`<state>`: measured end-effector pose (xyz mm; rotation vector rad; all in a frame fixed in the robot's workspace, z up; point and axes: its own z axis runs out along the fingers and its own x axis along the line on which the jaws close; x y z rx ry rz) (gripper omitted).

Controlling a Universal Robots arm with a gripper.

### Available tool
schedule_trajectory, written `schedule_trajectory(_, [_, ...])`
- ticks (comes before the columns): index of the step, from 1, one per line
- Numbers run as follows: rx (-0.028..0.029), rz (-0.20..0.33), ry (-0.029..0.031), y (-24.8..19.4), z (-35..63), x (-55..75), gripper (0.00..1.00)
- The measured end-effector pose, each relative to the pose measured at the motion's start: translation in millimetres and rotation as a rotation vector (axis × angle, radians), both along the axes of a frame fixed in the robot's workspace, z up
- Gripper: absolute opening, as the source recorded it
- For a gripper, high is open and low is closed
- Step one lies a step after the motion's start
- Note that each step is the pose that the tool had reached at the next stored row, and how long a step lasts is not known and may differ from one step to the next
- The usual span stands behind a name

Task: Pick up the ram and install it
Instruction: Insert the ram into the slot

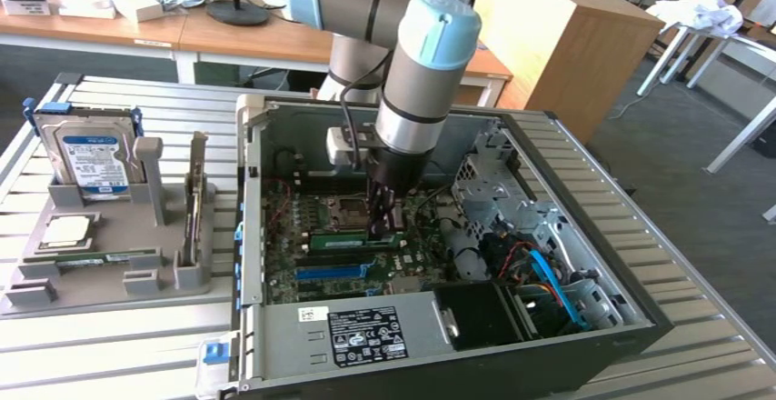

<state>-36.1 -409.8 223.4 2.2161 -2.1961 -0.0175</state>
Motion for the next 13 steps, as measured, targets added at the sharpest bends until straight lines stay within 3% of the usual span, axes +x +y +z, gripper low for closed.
schedule_trajectory(8, [0.0002, 0.0, -0.0001, 0.0, -0.2, 0.0, 0.13])
schedule_trajectory(11, [0.0002, 0.0, -0.0001, 0.0, -0.2, 0.0, 0.25])
schedule_trajectory(13, [0.0001, 0.0, -0.0001, 0.0, -0.2, 0.0, 0.25])
